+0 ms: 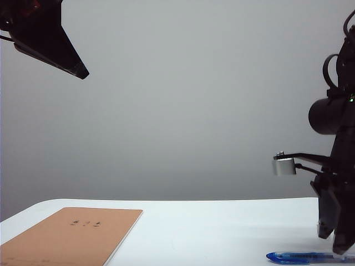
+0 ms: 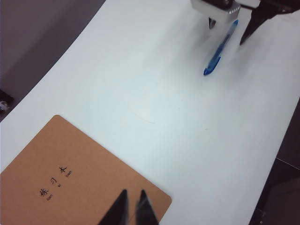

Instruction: Pick up a pen on the table and place it on the notebook.

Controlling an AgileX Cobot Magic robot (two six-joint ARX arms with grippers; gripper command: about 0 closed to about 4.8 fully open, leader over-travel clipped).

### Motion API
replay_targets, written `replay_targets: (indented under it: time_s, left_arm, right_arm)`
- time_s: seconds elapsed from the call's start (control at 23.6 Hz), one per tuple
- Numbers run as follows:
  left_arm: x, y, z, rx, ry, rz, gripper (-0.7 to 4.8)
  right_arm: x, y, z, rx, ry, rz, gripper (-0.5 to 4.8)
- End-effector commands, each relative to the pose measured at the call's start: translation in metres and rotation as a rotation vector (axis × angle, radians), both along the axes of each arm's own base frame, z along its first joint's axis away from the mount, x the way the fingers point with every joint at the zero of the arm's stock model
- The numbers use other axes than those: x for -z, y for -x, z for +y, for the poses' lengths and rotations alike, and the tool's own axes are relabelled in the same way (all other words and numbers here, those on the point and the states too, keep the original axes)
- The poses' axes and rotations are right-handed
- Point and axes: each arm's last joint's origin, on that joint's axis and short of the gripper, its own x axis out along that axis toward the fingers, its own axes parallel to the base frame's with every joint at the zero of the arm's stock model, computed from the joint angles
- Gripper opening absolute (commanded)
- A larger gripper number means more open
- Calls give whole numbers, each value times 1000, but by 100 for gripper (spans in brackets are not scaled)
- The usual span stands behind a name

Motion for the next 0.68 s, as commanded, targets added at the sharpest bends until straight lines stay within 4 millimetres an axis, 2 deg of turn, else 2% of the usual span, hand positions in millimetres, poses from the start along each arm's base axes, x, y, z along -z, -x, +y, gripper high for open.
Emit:
replay_targets:
  time_s: [0.04, 0.17, 0.47, 0.51, 0.59, 0.68]
  left_arm:
    - [-2, 0, 0, 2, 11, -10, 29]
    - [-2, 0, 0, 0, 9, -11, 29]
    - [-3, -1, 0, 0, 14, -21, 30]
    - [-3, -1, 0, 0, 14, -21, 29]
    - [-3, -1, 0, 0, 14, -21, 29]
    - [-3, -1, 0, 0, 16, -27, 29]
  right_arm:
    - [6, -3, 0, -2, 34, -13, 391]
    - [9, -5, 0, 3, 53, -26, 349]
    - [16, -5, -1, 6, 68, -3, 335]
    - [17, -5, -1, 6, 69, 1, 325]
    - [19, -5, -1, 6, 69, 8, 265]
    - [20, -5, -1, 12, 71, 15, 255]
